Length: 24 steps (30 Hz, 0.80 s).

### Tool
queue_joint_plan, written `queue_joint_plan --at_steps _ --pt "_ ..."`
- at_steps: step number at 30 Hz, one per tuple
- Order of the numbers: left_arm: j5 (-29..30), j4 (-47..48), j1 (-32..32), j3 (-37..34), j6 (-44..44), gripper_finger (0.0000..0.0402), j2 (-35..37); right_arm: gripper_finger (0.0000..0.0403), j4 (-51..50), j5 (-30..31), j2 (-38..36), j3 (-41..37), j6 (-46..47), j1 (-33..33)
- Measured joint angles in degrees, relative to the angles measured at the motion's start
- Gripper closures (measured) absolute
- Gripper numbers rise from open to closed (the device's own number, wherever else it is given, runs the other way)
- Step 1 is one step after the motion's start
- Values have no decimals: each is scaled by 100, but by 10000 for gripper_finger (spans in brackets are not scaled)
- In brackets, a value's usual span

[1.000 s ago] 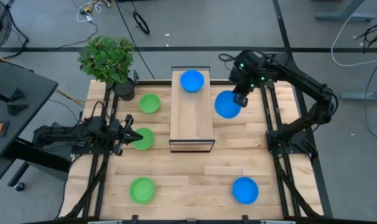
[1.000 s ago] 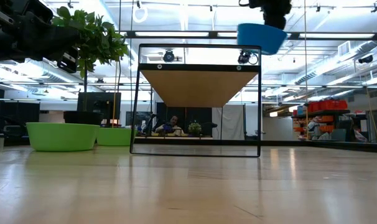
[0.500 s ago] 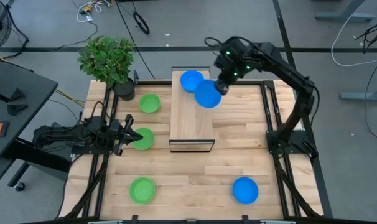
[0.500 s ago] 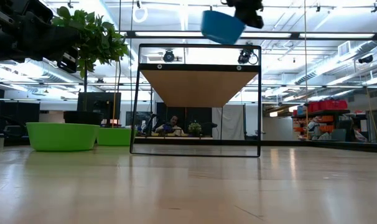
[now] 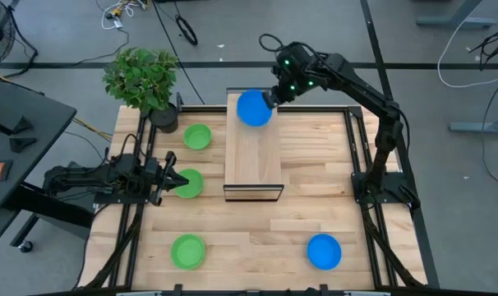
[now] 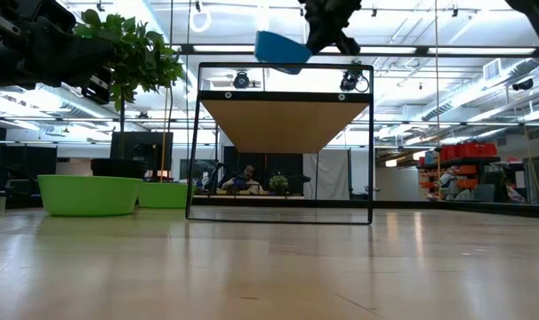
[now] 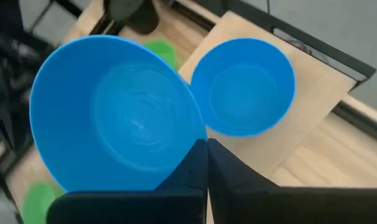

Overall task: Pick & Place Mini bowls
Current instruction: Stack the top blue bowl on the blue bowl on the shelf

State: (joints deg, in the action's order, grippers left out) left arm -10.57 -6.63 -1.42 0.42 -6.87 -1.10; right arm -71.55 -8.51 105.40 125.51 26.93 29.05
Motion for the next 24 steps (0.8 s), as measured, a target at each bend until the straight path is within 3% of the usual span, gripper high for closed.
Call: queue_joint_plan --at_steps 9,24 --pt "0 1 0 0 0 371 0 403 580 -66 82 0 1258 462" --pt "0 0 1 -1 0 371 0 403 1237 -1461 275 4 1669 1448"
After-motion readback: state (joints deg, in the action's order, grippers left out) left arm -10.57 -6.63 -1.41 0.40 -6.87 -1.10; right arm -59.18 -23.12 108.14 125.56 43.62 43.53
